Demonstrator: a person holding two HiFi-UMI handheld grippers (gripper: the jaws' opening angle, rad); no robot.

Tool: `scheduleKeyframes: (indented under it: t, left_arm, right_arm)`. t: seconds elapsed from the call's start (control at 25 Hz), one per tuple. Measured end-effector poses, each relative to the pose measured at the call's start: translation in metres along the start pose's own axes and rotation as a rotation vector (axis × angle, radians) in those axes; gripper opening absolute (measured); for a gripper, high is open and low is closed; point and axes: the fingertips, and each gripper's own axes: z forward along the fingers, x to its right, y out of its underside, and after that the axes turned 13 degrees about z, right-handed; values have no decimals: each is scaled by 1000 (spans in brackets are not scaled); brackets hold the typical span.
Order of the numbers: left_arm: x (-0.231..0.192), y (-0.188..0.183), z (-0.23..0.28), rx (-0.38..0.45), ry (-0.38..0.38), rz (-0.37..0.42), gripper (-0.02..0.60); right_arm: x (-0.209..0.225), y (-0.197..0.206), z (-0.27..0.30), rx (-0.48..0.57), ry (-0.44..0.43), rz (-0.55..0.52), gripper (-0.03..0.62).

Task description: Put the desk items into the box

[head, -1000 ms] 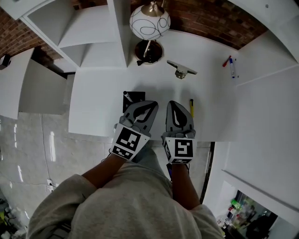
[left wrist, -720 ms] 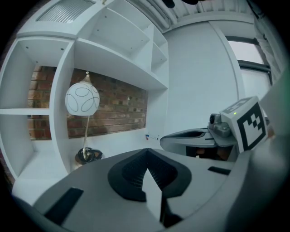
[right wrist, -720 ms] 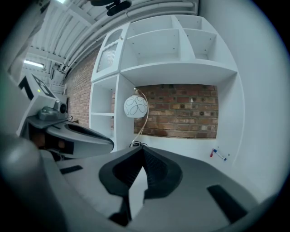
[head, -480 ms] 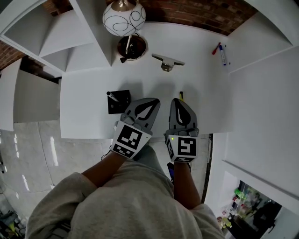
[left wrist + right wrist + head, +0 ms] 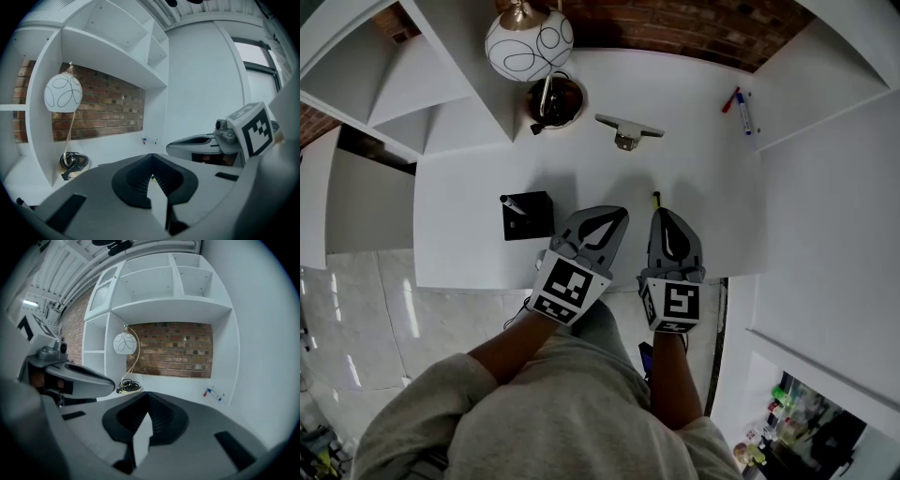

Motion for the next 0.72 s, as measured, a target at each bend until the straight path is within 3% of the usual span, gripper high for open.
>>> scheduleKeyframes:
  t: [0.32, 0.72]
  left_arm:
    - [7, 12, 29, -19, 18, 15, 6]
    - [12, 36, 60, -57, 60, 1, 6]
  right_arm:
    - [25, 22, 10, -59, 11, -1, 17]
    - [51, 64, 36, -228, 15, 4, 17]
